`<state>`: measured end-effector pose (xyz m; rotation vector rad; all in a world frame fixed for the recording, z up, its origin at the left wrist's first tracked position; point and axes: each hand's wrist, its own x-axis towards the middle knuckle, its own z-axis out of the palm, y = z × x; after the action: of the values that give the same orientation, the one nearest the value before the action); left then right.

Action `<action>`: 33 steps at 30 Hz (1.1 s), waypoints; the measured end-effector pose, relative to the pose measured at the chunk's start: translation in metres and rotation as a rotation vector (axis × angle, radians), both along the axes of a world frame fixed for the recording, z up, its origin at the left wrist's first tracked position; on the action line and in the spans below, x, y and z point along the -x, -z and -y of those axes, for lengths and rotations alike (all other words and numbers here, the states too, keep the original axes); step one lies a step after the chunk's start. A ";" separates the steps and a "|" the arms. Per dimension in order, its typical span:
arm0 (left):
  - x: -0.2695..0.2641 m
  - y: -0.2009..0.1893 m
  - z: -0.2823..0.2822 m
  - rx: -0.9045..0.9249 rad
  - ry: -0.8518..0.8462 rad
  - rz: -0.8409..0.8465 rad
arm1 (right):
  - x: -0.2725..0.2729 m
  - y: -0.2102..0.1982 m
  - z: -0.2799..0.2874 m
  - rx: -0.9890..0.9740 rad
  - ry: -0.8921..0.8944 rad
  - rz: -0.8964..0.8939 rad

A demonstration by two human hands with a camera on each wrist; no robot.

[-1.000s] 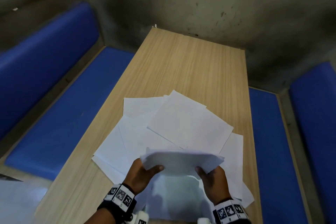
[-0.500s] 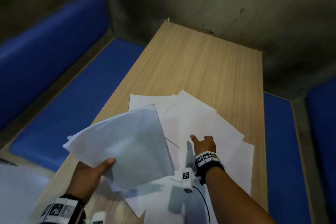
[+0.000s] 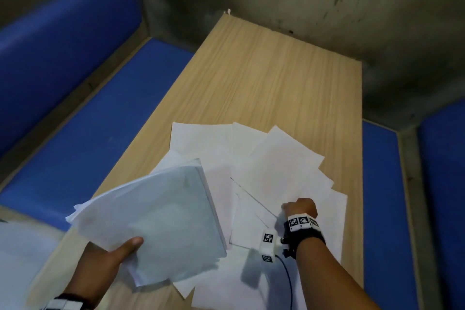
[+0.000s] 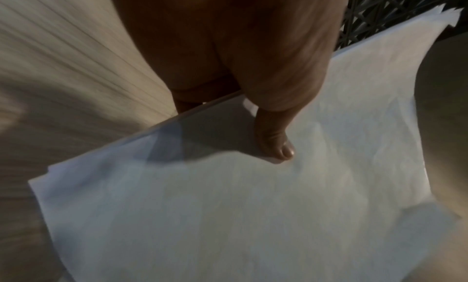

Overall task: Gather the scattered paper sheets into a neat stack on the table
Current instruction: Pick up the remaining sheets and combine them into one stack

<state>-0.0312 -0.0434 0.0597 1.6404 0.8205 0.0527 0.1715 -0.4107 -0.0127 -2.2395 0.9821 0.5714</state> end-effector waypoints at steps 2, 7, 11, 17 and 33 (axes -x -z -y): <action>-0.003 0.003 0.006 0.020 0.030 0.005 | 0.007 0.002 0.022 0.035 0.052 -0.018; -0.012 -0.004 0.021 0.029 0.020 0.013 | 0.026 -0.003 0.044 0.104 0.198 -0.026; -0.014 -0.006 0.024 0.050 0.053 0.012 | 0.022 0.002 0.038 0.179 0.188 0.061; -0.012 -0.012 0.026 0.033 0.079 0.013 | 0.022 0.014 0.047 0.058 -0.083 -0.132; -0.002 0.015 0.021 0.002 0.129 -0.076 | 0.082 0.018 0.136 0.077 0.207 0.056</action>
<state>-0.0288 -0.0640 0.0447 1.6988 0.7702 -0.1019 0.0898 -0.5470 -0.0311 -2.1728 1.2068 0.3834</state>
